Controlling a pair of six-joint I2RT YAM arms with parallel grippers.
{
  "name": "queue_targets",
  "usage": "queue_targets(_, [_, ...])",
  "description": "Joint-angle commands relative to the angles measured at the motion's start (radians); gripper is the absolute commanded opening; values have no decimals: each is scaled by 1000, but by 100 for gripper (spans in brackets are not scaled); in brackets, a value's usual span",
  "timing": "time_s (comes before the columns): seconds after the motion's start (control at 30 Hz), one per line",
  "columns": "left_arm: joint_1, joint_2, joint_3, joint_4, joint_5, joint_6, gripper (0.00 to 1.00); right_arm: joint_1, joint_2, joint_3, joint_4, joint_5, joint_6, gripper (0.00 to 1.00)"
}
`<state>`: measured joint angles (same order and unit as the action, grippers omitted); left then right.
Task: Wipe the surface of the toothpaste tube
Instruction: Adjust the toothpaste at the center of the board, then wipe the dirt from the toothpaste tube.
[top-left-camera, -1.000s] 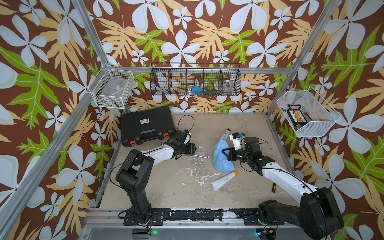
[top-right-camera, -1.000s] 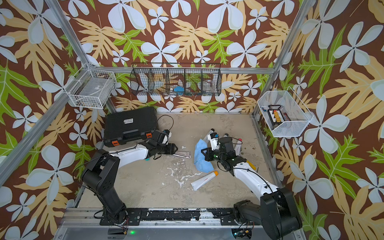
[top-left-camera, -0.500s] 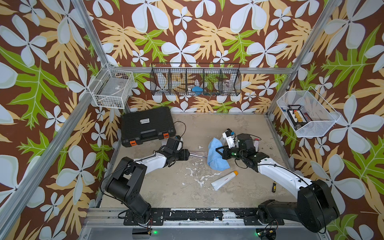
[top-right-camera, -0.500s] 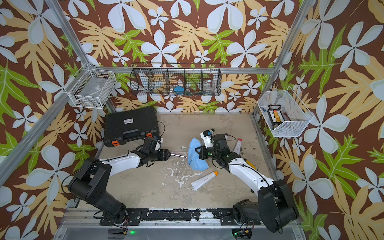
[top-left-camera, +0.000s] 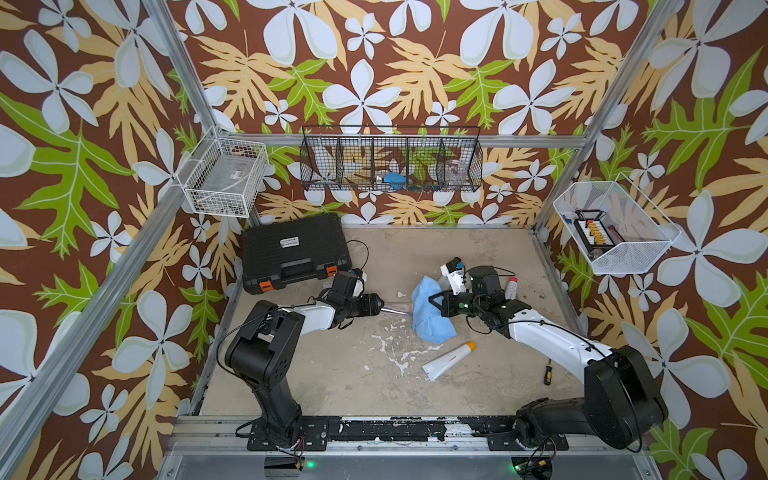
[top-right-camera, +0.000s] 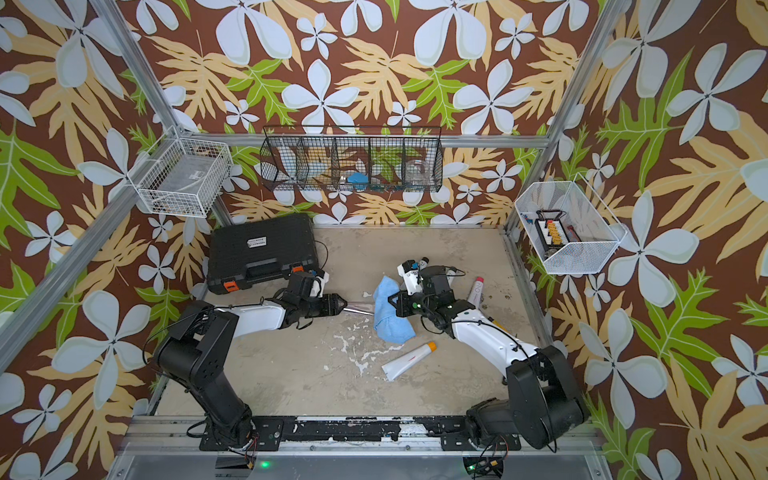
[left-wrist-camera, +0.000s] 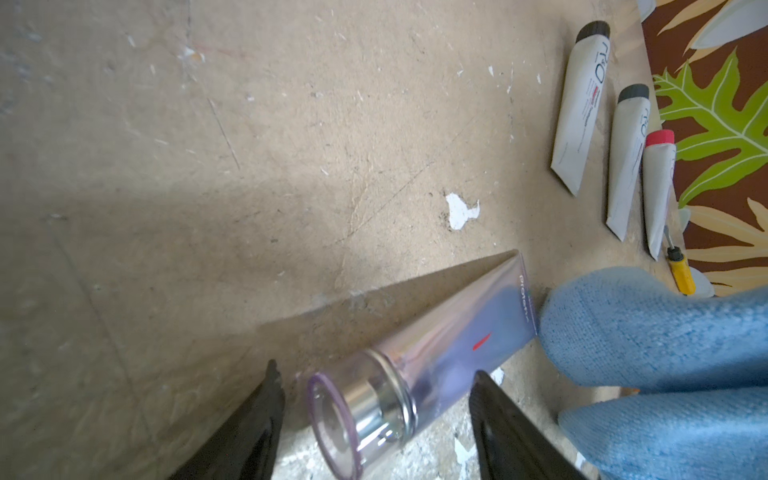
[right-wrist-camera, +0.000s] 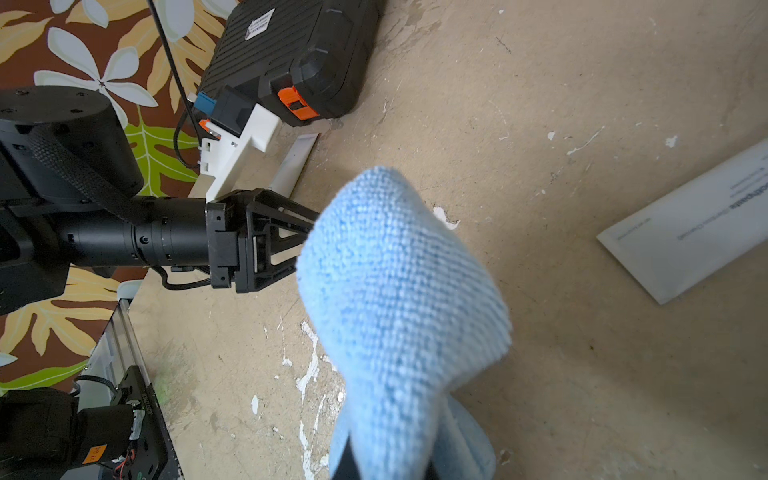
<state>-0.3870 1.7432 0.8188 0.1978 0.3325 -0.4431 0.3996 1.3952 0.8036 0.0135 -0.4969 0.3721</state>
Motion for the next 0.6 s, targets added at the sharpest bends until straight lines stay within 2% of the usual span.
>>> queue_targets(0.0, [2,8,5,11,18,10,71,2,10,14,-1,1,-19,0])
queue_targets(0.27, [5,28,9,-3,21,23,60,9,52,35,3,-3,-20,0])
queue_targets(0.57, [8,41,13,-25,25,44,56,29,115,106,-21,-18,-16,0])
